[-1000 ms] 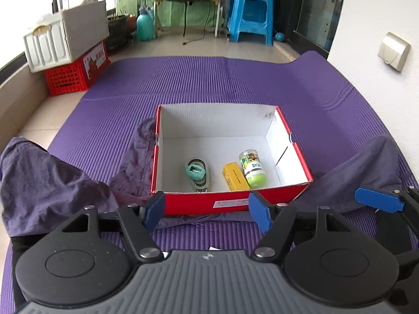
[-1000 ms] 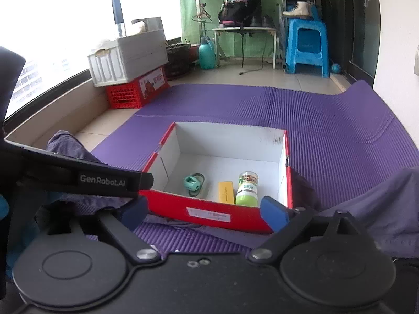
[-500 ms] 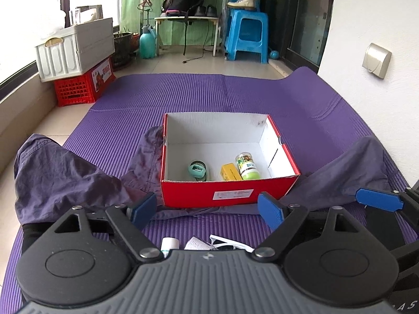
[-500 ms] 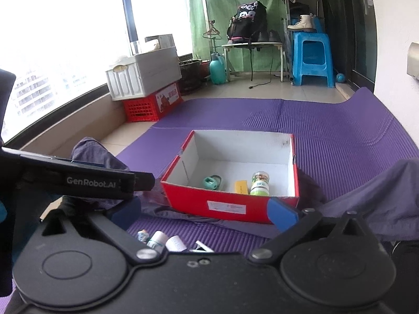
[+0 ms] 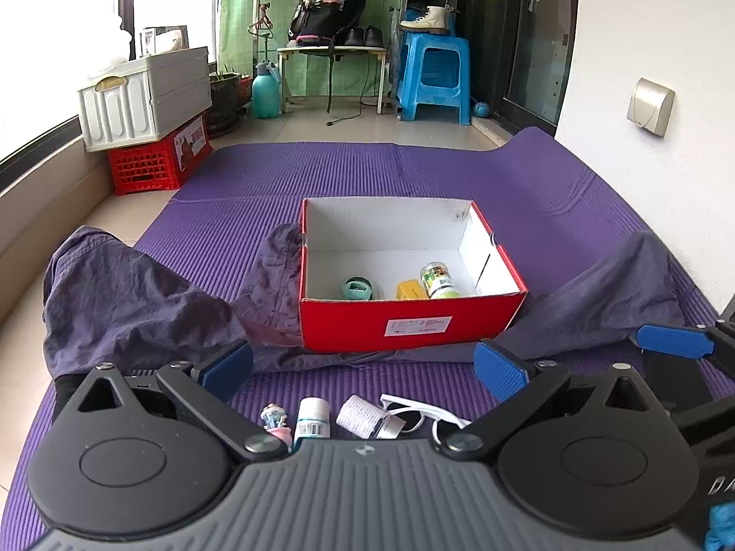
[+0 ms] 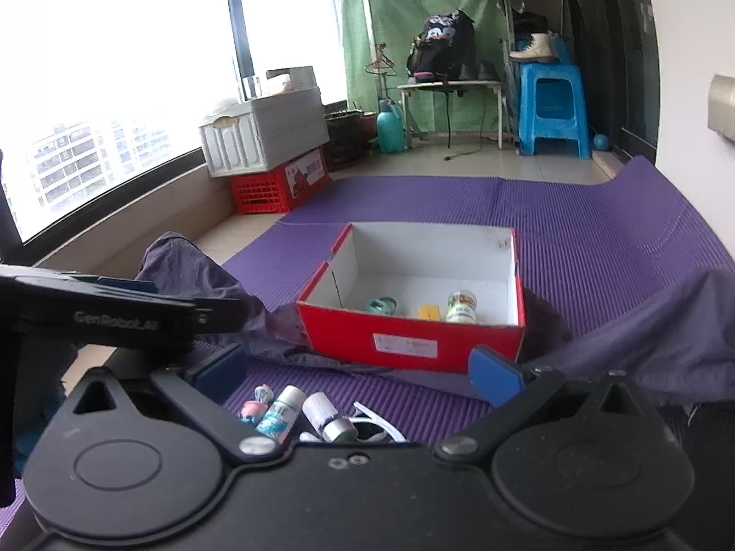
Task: Organize rigid objects
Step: 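Withdraw both tools back toward the remaining items on the mat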
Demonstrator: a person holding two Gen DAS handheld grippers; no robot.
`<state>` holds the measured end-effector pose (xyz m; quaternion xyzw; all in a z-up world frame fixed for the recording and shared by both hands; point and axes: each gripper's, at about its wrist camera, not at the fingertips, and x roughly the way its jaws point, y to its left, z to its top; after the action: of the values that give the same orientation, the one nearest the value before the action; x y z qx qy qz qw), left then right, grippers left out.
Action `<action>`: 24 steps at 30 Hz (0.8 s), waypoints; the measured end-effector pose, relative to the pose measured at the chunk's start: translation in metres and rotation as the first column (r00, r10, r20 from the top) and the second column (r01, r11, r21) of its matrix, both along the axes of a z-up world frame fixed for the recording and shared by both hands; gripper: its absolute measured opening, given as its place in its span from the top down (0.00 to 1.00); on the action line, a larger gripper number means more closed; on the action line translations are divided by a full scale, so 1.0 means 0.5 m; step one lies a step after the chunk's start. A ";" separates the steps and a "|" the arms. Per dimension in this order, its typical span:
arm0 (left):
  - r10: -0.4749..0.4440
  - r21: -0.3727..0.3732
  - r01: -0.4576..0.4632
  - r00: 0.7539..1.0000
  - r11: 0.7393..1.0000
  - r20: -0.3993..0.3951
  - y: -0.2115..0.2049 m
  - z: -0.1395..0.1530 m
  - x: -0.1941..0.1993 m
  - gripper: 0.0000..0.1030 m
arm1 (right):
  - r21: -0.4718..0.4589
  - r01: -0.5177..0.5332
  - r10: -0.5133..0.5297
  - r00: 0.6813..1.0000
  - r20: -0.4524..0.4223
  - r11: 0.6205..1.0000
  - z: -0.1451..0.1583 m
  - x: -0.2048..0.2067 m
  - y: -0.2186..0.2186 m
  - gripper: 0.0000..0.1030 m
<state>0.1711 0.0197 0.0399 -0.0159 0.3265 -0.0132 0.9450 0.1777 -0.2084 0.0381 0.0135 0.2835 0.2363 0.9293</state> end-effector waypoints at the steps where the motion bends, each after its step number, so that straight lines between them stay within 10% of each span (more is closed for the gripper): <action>1: 0.000 0.000 0.000 1.000 1.000 -0.001 0.001 -0.004 -0.002 0.00 | 0.005 0.001 -0.001 1.000 -0.008 1.000 -0.002 0.000 -0.002 0.00; 24: 0.070 0.015 -0.069 0.992 0.998 -0.108 0.053 -0.145 -0.020 0.00 | -0.069 0.043 -0.048 0.996 -0.080 0.997 -0.095 0.026 -0.024 0.00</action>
<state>0.1611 0.0461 -0.0326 -0.0224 0.3767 0.0226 0.9258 0.1909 -0.2206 -0.0094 -0.0015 0.3284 0.2047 0.9221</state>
